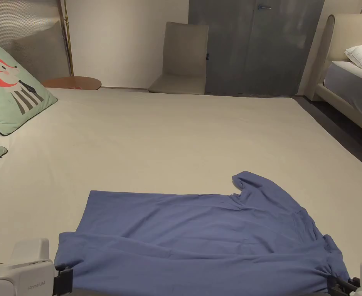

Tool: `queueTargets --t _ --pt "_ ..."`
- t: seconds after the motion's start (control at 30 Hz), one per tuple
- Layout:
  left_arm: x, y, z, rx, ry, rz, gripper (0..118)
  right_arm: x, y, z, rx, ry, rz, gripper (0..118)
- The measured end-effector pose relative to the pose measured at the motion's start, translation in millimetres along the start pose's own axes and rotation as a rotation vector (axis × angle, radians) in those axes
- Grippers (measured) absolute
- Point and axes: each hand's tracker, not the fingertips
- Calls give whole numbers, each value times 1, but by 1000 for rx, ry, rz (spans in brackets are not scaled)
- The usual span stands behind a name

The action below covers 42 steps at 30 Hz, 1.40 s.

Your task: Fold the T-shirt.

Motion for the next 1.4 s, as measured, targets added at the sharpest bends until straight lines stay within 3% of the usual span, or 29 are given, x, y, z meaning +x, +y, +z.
queueTargets --t 0.3,0.63,0.67,0.7,0.73,0.77,0.8,0.93,1.13,1.23,1.33,1.37,1.4 --pt "-20 -59 30 -108 28 74 8 10 -27 34 -151 37 -38 17" --pt "-22 -96 10 -137 60 75 8 10 -72 8 -215 6 -35 17" --pt "-21 -96 10 -130 62 71 12 10 -73 8 -210 6 -46 18" --pt "-21 -96 12 -121 61 75 26 11 -75 10 -196 8 -58 27" --pt "-21 -96 15 -106 58 87 49 12 -75 13 -176 10 -74 44" --pt "-20 -95 19 -72 68 94 78 13 -74 18 -146 10 -79 75" --pt "-21 -93 25 -12 76 96 94 14 -72 23 -102 3 -78 97" --pt "-14 -72 56 186 20 125 100 11 -48 52 96 17 -104 113" --pt "19 -29 100 518 21 33 96 -16 2 87 436 -60 -156 112" --pt "34 -17 111 637 33 -20 68 -30 15 91 547 -82 -151 100" --pt "43 -12 114 678 18 -35 11 -42 21 89 574 -79 -141 41" --pt "45 -12 114 685 9 -33 0 -45 22 88 584 -81 -140 12" --pt "45 -13 114 692 -4 -27 0 -49 23 88 588 -88 -136 2"
